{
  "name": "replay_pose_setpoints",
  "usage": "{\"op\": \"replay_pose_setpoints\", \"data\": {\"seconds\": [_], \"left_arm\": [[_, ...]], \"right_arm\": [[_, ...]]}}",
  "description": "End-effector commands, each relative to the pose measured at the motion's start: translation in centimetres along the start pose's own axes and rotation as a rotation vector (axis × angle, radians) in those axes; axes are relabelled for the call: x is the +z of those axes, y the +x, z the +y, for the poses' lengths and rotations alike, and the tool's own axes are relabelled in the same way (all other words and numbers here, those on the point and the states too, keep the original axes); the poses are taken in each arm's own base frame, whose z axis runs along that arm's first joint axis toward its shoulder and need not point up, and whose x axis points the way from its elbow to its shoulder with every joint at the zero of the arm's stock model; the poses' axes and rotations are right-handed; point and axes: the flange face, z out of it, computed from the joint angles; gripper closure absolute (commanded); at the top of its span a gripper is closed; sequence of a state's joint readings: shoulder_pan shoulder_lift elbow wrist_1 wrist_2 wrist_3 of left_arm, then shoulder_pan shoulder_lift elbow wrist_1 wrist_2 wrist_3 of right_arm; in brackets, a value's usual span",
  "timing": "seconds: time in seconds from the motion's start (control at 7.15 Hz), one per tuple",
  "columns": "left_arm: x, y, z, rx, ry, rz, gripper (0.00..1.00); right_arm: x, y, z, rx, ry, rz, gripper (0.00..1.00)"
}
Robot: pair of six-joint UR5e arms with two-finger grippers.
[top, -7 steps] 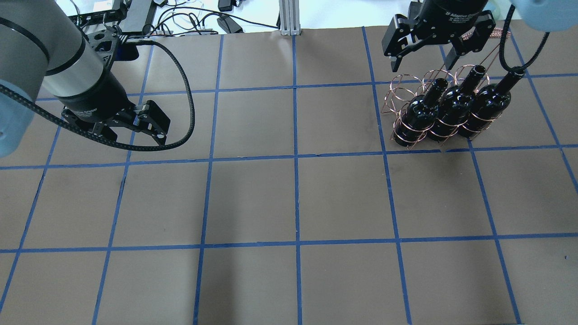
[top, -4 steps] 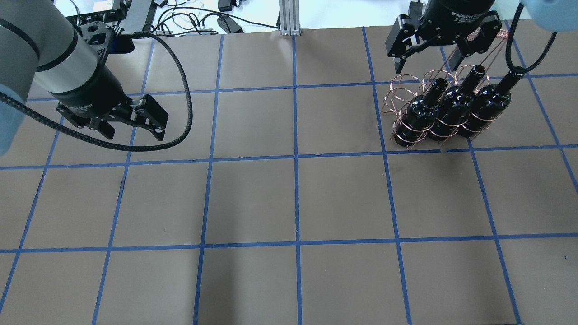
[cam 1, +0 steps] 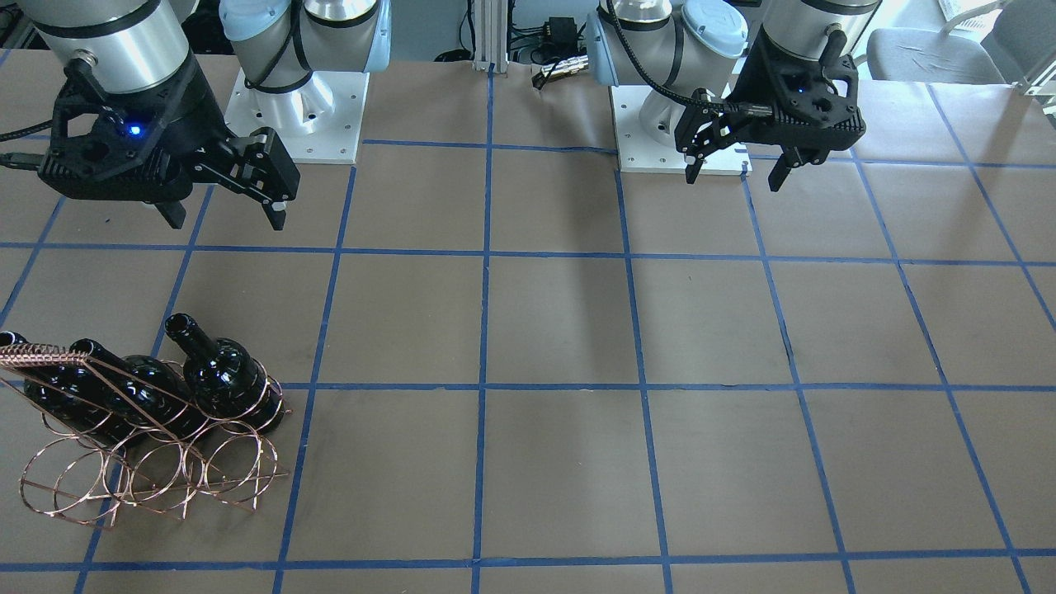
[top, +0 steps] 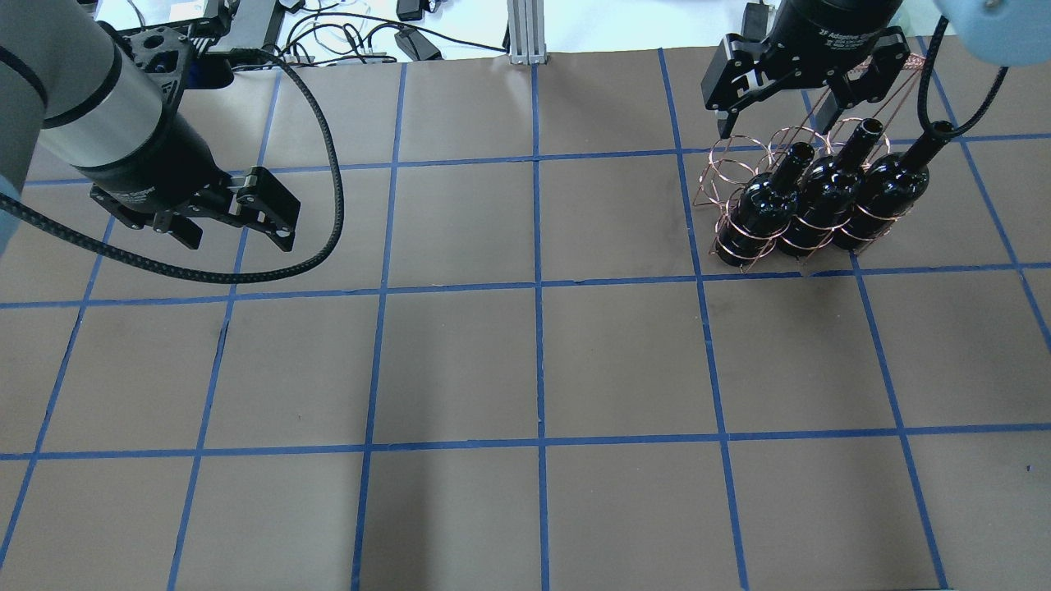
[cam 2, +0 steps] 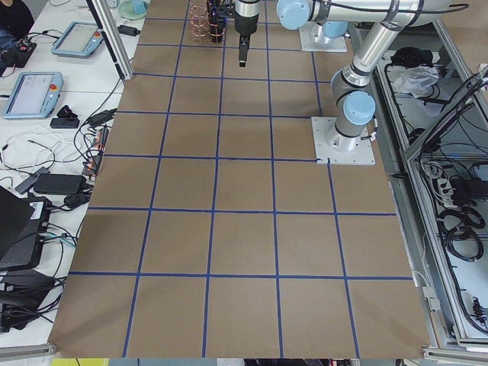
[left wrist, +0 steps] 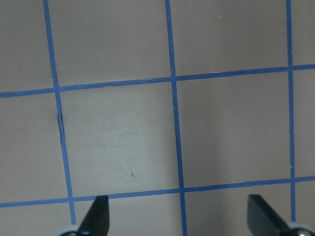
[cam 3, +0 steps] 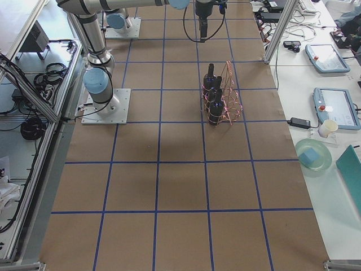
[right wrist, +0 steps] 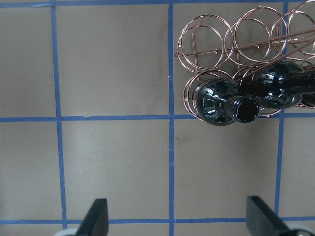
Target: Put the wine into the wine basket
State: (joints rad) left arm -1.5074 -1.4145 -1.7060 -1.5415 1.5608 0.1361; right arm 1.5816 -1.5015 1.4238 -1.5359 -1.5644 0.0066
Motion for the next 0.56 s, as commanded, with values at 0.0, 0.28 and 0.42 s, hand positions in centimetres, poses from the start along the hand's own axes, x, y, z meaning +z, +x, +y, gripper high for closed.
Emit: {"op": "replay_pose_setpoints", "data": {"seconds": [0.0, 0.28, 0.42], "left_arm": [[0.14, 0.03, -0.01, 0.002, -0.004, 0.001, 0.00], [0.03, 0.01, 0.12, 0.004, -0.005, -0.002, 0.00], [0.08, 0.07, 0.18, 0.007, -0.009, -0.003, 0.00]], "right_arm": [[0.22, 0.01, 0.00, -0.020, 0.000, 0.000, 0.00], [0.32, 0.01, 0.05, -0.019, -0.004, 0.000, 0.00], [0.34, 0.01, 0.06, -0.020, -0.006, 0.000, 0.00]]}}
